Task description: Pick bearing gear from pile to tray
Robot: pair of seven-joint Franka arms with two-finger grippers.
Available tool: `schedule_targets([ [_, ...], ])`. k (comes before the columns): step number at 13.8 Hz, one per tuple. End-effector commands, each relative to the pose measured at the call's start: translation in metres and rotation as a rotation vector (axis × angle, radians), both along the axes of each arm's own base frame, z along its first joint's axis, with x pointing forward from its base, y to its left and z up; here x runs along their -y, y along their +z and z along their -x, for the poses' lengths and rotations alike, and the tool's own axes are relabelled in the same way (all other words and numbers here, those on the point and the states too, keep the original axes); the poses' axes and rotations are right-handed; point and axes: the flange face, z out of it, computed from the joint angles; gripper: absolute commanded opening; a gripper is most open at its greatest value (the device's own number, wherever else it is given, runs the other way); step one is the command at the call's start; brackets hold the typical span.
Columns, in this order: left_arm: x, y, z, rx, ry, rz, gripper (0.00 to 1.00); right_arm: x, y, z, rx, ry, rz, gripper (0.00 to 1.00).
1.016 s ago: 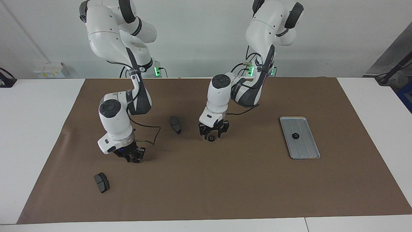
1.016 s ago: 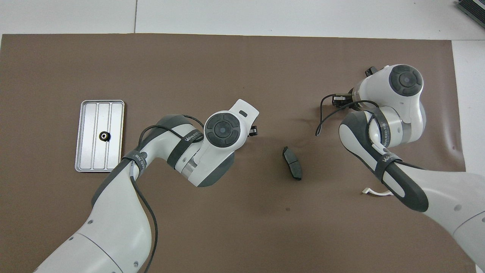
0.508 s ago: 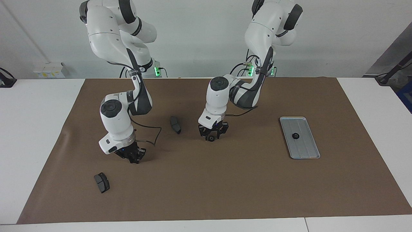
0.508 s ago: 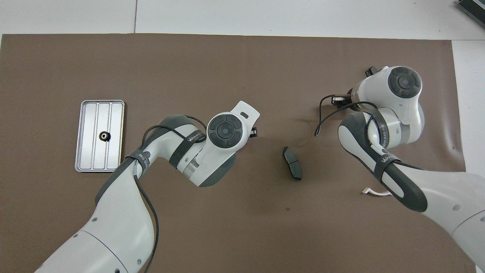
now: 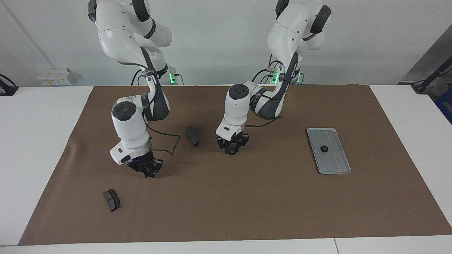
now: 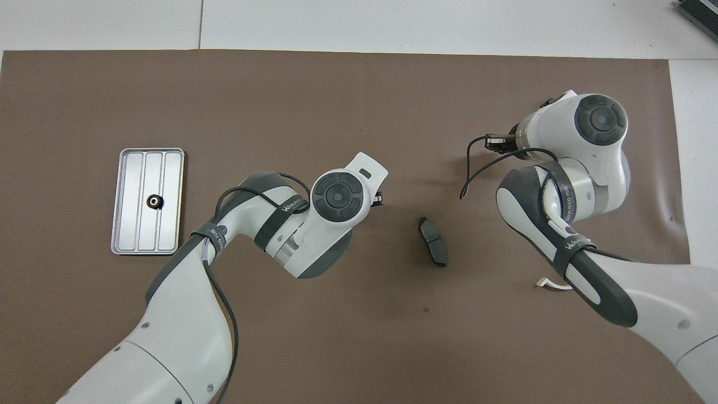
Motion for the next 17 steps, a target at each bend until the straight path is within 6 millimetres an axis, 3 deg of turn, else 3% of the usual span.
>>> schedule_targets([
  [1, 0.001, -0.003, 0.001, 0.011, 0.002, -0.022, 0.35, -0.035, 0.01, 0.016, -0.002, 0.01, -0.012, 0.0],
  [3, 0.001, -0.003, 0.001, 0.01, 0.002, -0.023, 0.23, -0.054, 0.014, 0.02, -0.004, -0.035, -0.023, 0.0],
  [6, 0.0, -0.003, 0.001, -0.001, 0.001, -0.038, 0.13, -0.096, 0.017, 0.031, -0.002, -0.055, -0.039, 0.0],
  [8, -0.013, 0.015, -0.009, 0.013, 0.019, -0.038, 0.13, -0.119, 0.017, 0.038, -0.004, -0.063, -0.047, 0.0],
  [11, -0.066, 0.062, -0.04, 0.034, 0.08, -0.055, 0.13, -0.139, 0.017, 0.048, -0.012, -0.048, -0.044, 0.0],
  [12, -0.091, 0.074, -0.052, 0.035, 0.09, -0.065, 0.13, -0.149, 0.017, 0.051, -0.013, -0.058, -0.049, 0.0],
  [14, -0.151, 0.1, -0.071, 0.011, 0.078, -0.088, 0.13, -0.191, 0.017, 0.068, -0.014, -0.042, -0.06, 0.0],
  [15, -0.178, 0.114, -0.076, -0.006, 0.064, -0.08, 0.13, -0.199, 0.016, 0.072, -0.017, -0.035, -0.06, 0.0],
  [17, -0.241, 0.131, -0.084, -0.058, -0.004, -0.082, 0.13, -0.235, 0.013, 0.09, -0.03, 0.017, -0.053, 0.0],
])
